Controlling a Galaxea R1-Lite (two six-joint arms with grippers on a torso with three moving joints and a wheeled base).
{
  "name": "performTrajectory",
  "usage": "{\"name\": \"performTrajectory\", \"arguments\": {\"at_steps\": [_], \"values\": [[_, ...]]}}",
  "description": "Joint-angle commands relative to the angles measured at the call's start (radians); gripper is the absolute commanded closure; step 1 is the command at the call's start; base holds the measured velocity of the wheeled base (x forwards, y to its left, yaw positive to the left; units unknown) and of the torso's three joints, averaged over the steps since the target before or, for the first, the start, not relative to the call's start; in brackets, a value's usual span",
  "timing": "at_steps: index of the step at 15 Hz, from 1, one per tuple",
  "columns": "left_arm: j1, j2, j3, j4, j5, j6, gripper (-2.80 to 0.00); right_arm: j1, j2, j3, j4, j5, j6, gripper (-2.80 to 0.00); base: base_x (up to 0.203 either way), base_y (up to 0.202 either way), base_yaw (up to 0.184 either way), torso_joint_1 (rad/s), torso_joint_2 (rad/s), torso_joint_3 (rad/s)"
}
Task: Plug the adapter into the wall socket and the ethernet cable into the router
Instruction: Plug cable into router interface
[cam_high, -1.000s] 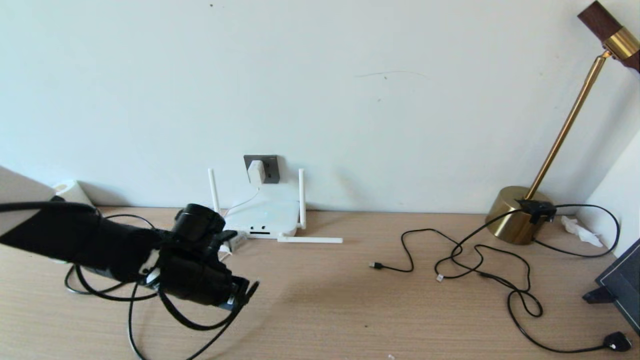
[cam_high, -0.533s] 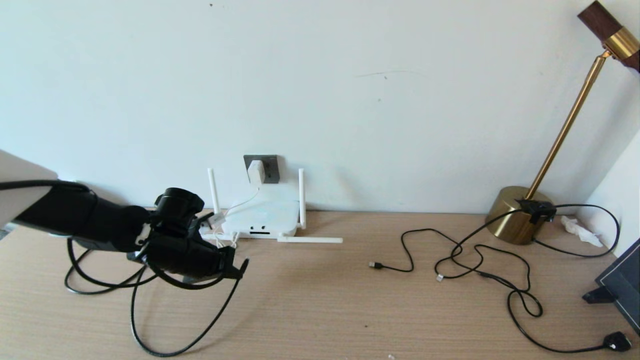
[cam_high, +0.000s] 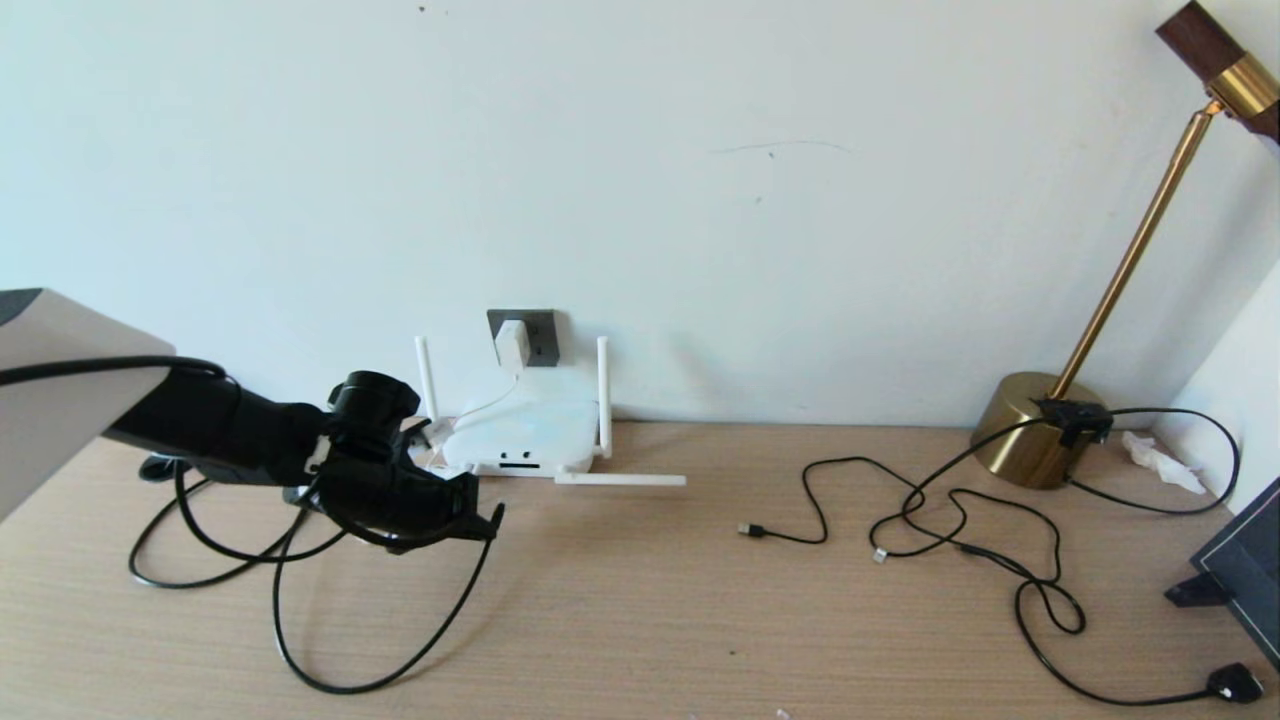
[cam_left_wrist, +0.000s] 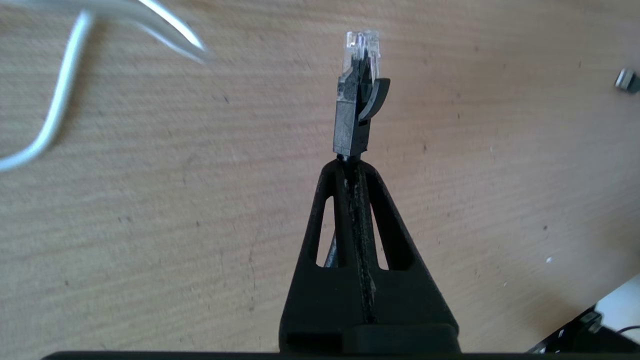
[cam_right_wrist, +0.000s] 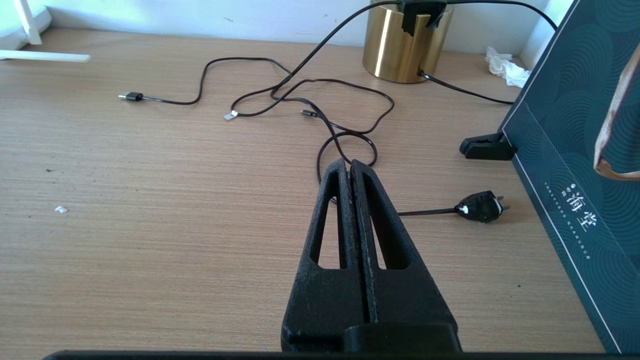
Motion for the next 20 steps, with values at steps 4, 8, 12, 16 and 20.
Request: {"name": "performTrajectory", "arguments": {"at_steps": [4, 8, 12, 16, 20], "values": [[0.018, 0.035, -0.04, 0.0, -0.007, -0.024, 0.0, 0.0, 0.002, 0.0, 0.0, 0.0, -0.001, 0.0, 0.0, 0.0, 0.0, 0.0, 0.0, 0.0], [0.034, 0.049, -0.067, 0.001, -0.013, -0.024, 0.0, 0.0, 0.002, 0.0, 0.0, 0.0, 0.001, 0.0, 0.0, 0.0, 0.0, 0.0, 0.0, 0.0], [0.034, 0.055, -0.087, 0.001, -0.013, -0.024, 0.0, 0.0, 0.002, 0.0, 0.0, 0.0, -0.001, 0.0, 0.0, 0.0, 0.0, 0.0, 0.0, 0.0], [0.028, 0.057, -0.106, 0.004, -0.014, -0.024, 0.0, 0.0, 0.002, 0.0, 0.0, 0.0, -0.001, 0.0, 0.0, 0.0, 0.0, 0.0, 0.0, 0.0], [0.025, 0.06, -0.153, 0.067, -0.059, -0.064, 0.0, 0.0, 0.002, 0.0, 0.0, 0.0, -0.001, 0.0, 0.0, 0.0, 0.0, 0.0, 0.0, 0.0]]}}
